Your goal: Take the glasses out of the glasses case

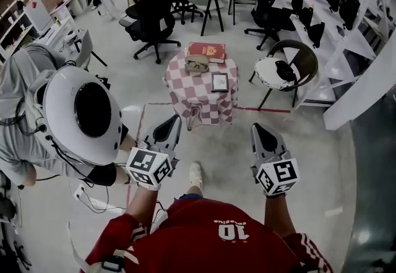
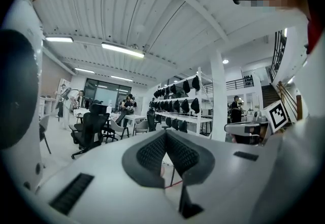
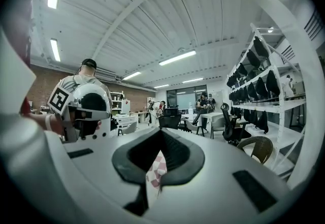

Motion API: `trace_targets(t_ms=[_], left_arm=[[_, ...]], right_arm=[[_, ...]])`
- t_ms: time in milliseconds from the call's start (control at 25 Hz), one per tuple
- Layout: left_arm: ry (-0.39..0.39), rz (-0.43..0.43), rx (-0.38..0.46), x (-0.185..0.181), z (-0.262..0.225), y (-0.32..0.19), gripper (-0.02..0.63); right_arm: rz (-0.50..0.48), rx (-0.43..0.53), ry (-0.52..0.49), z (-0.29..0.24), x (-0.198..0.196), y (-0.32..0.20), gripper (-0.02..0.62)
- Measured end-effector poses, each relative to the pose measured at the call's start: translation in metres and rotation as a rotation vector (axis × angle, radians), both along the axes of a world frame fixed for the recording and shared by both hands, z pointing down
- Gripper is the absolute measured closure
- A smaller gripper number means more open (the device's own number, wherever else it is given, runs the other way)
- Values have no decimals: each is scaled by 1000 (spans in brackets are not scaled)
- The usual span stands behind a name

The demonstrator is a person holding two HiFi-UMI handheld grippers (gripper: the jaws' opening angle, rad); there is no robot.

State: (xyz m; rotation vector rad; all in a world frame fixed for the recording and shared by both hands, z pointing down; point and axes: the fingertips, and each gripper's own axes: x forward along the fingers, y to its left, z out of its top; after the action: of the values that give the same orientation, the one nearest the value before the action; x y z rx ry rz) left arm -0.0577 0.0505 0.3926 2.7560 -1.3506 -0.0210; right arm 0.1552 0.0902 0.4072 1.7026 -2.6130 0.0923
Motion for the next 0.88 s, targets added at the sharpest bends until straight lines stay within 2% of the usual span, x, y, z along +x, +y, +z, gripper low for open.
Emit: trace_targets(t_ms=[480, 880], left_arm=[[28, 0, -6, -38, -14, -136, 598], [58, 6, 9, -56, -14, -233, 598]], right_arm=[[-18, -14, -24, -19, -49, -133, 580], [-2, -12, 2, -22, -80, -232, 580]])
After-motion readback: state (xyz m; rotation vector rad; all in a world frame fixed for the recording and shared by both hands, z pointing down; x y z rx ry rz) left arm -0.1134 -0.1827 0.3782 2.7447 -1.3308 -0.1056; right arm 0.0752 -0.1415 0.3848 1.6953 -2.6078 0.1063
